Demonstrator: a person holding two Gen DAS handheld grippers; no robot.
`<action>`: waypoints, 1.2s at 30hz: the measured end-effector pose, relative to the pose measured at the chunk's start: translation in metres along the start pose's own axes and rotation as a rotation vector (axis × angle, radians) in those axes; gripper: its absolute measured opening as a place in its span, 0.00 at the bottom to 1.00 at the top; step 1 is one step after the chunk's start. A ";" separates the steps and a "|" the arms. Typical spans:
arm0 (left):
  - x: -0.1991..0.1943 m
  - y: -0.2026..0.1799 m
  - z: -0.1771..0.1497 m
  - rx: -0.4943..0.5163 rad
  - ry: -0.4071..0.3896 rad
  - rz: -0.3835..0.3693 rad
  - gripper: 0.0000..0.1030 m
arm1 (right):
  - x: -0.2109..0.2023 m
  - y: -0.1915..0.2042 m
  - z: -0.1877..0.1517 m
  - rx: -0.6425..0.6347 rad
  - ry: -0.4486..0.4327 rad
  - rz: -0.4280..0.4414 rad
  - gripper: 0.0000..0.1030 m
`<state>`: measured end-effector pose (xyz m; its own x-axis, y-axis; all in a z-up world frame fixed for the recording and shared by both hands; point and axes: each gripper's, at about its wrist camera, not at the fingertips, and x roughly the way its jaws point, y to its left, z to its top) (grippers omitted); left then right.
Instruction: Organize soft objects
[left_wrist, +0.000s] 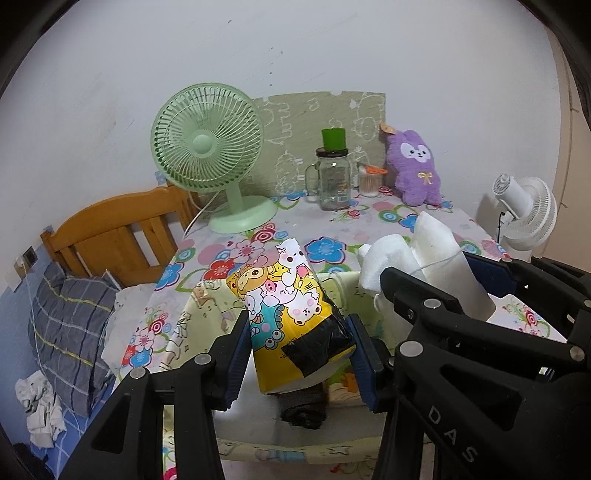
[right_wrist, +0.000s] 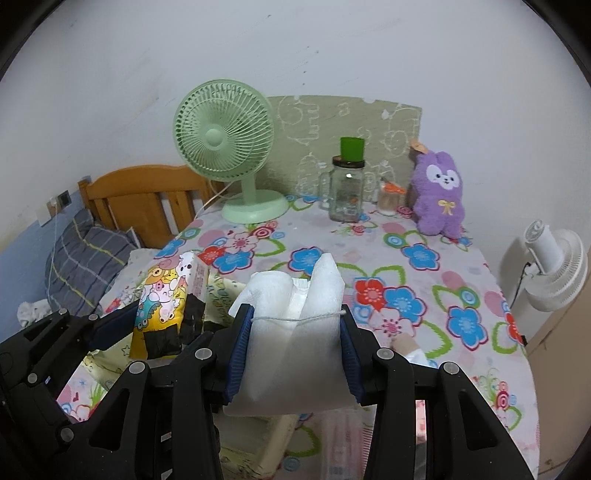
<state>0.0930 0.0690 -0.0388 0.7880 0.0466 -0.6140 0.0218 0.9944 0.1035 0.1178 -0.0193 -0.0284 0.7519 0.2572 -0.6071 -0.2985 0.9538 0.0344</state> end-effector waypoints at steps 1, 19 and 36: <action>0.001 0.002 -0.001 -0.001 0.003 0.005 0.50 | 0.003 0.002 0.000 -0.001 0.005 0.010 0.46; 0.029 0.039 -0.015 -0.022 0.080 0.044 0.51 | 0.043 0.039 -0.002 -0.020 0.089 0.104 0.46; 0.043 0.051 -0.026 -0.047 0.125 -0.005 0.70 | 0.072 0.055 -0.008 -0.036 0.182 0.132 0.63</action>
<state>0.1120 0.1244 -0.0808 0.7050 0.0500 -0.7075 -0.0053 0.9979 0.0652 0.1507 0.0501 -0.0765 0.5871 0.3440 -0.7328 -0.4107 0.9067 0.0966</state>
